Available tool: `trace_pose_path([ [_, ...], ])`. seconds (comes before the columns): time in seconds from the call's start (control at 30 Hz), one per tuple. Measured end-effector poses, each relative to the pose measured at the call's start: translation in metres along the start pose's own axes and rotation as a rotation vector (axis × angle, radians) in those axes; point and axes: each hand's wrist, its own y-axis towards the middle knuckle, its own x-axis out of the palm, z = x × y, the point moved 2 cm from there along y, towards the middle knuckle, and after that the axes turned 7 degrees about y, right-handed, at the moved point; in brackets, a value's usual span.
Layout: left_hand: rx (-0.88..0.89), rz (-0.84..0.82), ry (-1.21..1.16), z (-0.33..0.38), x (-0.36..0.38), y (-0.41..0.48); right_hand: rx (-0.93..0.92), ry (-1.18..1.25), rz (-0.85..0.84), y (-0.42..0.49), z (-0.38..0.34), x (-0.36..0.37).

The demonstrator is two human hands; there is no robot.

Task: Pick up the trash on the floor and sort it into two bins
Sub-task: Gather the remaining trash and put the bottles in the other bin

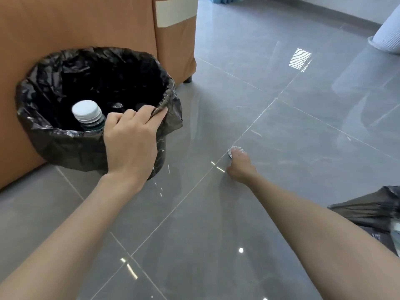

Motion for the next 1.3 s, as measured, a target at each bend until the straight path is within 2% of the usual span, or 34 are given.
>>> trace_pose_path([
  [0.13, -0.026, 0.032, 0.000, 0.003, 0.001, 0.001, 0.029, -0.051, 0.057, 0.008, 0.002, 0.010],
  [0.23, -0.028, 0.039, 0.001, 0.002, 0.001, 0.001, -0.119, -0.112, 0.148, -0.002, -0.012, 0.022],
  [0.33, -0.034, 0.034, -0.023, 0.003, 0.001, 0.000, -0.230, -0.084, 0.166, -0.020, -0.021, 0.038],
  [0.47, -0.055, -0.027, -0.050, 0.003, 0.000, -0.001, -0.144, 0.068, 0.152, -0.039, -0.021, 0.047],
  [0.67, -0.069, -0.140, -0.142, 0.004, -0.013, 0.001, 0.001, 0.338, 0.024, -0.071, -0.018, 0.042],
  [0.77, -0.044, -0.190, -0.245, 0.000, -0.025, -0.004, 0.047, 0.468, 0.057, -0.092, -0.022, 0.037],
  [0.93, -0.012, -0.293, -0.409, -0.001, -0.049, -0.013, 0.016, 0.687, 0.244, -0.132, -0.043, -0.011],
  [1.13, 0.040, -0.463, -0.521, 0.014, -0.084, -0.028, -0.092, 0.702, 0.333, -0.192, -0.055, -0.088],
  [1.3, 0.083, -0.594, -0.568, 0.038, -0.116, -0.039, -0.129, 0.624, 0.491, -0.252, -0.027, -0.153],
])
